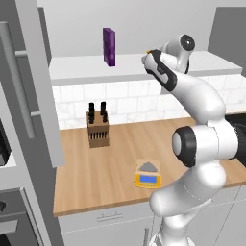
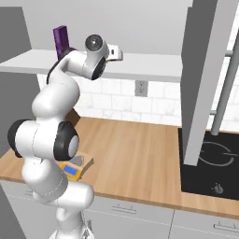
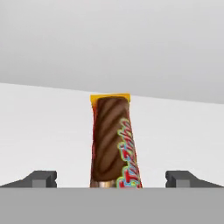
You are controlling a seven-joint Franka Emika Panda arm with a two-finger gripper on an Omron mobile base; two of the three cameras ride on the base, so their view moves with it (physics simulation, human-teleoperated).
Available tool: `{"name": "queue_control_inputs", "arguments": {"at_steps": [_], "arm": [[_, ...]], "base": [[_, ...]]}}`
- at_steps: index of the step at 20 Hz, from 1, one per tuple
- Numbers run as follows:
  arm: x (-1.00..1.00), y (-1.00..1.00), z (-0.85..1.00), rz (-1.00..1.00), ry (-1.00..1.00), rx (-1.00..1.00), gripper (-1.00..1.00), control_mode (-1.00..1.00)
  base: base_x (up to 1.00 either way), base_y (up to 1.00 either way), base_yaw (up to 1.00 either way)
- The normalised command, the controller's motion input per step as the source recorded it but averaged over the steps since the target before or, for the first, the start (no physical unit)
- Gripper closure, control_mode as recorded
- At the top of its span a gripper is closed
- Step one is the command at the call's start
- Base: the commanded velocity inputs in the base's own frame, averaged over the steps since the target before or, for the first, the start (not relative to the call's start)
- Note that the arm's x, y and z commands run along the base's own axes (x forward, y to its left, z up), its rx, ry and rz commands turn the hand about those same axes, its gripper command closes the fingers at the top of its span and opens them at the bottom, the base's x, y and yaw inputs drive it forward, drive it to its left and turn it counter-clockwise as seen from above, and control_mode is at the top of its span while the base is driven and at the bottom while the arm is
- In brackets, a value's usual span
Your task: Pick the bar and place it on the digital scale for weighing, and close the cabinet.
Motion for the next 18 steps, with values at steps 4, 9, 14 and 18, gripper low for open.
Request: {"name": "queue_control_inputs", "arguments": {"at_steps": [4, 9, 14, 18], "arm": [[0.07, 0.00, -0.39, 0.00, 0.00, 0.00, 1.00, -1.00], [0.05, 0.00, -0.25, 0.00, 0.00, 0.00, 1.00, -1.00], [-0.05, -0.03, -0.19, 0.02, 0.00, 0.00, 1.00, -1.00], [-0.80, -0.18, 0.00, 0.00, 0.00, 0.00, 1.00, -1.00]], "base": [[0.00, 0.00, 0.00], [0.00, 0.00, 0.00], [0.00, 0.00, 0.00], [0.00, 0.00, 0.00]]}}
